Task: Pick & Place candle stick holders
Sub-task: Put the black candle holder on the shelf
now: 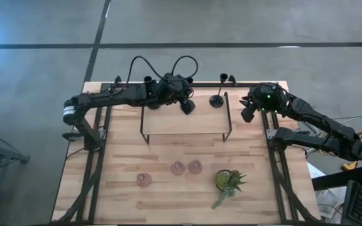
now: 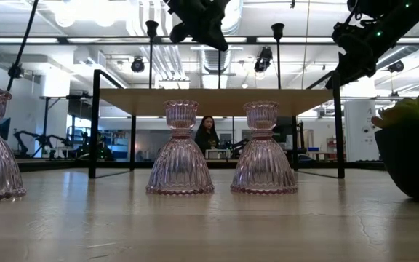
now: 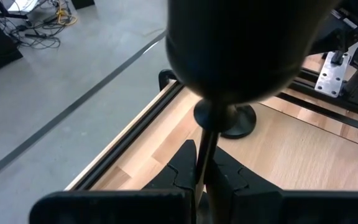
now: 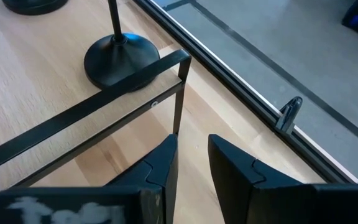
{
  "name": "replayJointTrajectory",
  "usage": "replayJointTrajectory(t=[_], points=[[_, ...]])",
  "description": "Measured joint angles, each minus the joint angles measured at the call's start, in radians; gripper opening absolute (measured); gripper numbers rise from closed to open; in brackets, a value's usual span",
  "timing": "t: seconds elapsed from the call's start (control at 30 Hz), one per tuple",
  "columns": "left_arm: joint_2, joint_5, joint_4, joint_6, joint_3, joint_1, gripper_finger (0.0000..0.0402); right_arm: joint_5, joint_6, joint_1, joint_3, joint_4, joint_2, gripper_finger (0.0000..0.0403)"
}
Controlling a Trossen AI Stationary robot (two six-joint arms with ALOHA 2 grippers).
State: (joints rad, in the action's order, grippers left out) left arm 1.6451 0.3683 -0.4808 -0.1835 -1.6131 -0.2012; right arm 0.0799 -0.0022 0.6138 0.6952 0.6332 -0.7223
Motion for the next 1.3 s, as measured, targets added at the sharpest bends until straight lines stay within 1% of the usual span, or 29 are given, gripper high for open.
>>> replayJointTrajectory(t=[0.47,0.7,0.9,1.1,1.2,1.3], points=[[-0.001,0.003,-0.007,0.013,0.0,-0.003,0.0033,0.0,0.002,0.0,0.0,0.001,0.0,0.0103],[-0.001,0.001,-0.009,0.015,0.0,-0.007,0.0036,0.0,0.002,0.0,0.0,0.001,0.0,0.0096],[-0.001,0.072,-0.016,0.028,0.0,-0.007,0.0037,0.0,0.002,0.0,0.0,0.001,0.0,0.0088],[-0.001,0.079,-0.017,0.034,0.0,-0.007,0.0038,0.0,0.002,0.0,0.0,0.001,0.0,0.0096],[-0.001,0.077,-0.016,0.033,0.0,-0.007,0.005,0.0,0.002,0.0,0.0,0.001,0.0,0.0101],[-0.001,0.076,-0.016,0.033,0.0,-0.007,0.0072,0.0,0.002,0.0,0.0,0.001,0.0,0.0105]])
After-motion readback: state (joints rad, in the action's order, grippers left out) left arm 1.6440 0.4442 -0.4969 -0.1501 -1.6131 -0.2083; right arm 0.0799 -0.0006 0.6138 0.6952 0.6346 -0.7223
